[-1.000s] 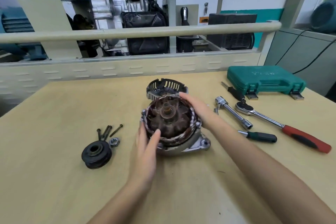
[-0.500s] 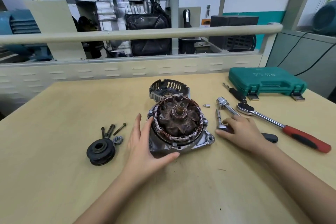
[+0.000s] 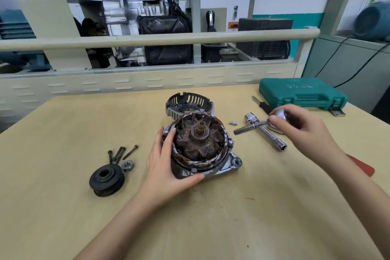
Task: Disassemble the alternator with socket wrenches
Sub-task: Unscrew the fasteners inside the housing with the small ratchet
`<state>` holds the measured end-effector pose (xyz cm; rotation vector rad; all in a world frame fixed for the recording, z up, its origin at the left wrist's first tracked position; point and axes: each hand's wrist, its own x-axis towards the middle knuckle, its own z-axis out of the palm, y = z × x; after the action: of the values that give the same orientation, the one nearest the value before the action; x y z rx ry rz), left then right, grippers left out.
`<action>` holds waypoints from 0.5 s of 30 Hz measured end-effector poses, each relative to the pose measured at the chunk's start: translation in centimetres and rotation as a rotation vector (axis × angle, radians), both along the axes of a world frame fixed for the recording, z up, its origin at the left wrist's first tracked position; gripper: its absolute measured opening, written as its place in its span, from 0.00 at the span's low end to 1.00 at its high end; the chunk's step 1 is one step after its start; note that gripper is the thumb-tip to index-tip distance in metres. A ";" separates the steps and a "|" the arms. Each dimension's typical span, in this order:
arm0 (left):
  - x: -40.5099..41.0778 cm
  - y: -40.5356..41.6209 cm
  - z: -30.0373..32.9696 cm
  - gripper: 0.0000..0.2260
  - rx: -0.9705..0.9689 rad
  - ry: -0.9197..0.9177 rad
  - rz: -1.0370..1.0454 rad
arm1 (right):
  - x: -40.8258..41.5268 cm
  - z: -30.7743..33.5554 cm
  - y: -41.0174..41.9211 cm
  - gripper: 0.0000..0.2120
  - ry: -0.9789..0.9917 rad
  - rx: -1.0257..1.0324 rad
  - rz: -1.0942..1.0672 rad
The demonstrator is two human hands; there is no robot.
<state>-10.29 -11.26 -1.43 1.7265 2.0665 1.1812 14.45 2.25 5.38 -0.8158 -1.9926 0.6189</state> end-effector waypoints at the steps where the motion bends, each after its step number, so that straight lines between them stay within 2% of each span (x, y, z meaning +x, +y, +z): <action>1: -0.1 0.0 -0.1 0.45 0.004 0.000 -0.002 | 0.1 0.8 -0.3 0.07 -0.027 0.020 0.026; 9: -0.1 0.1 -0.3 0.45 0.005 -0.023 -0.011 | -1.0 2.6 -0.8 0.08 -0.234 0.097 0.103; 15: 0.0 0.1 -0.3 0.45 0.013 -0.029 -0.019 | -1.8 4.4 -0.9 0.17 -0.453 0.224 0.052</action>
<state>-10.30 -11.17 -1.70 1.7207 2.0262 1.2087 12.66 1.36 9.80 -0.8184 -2.4460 0.2415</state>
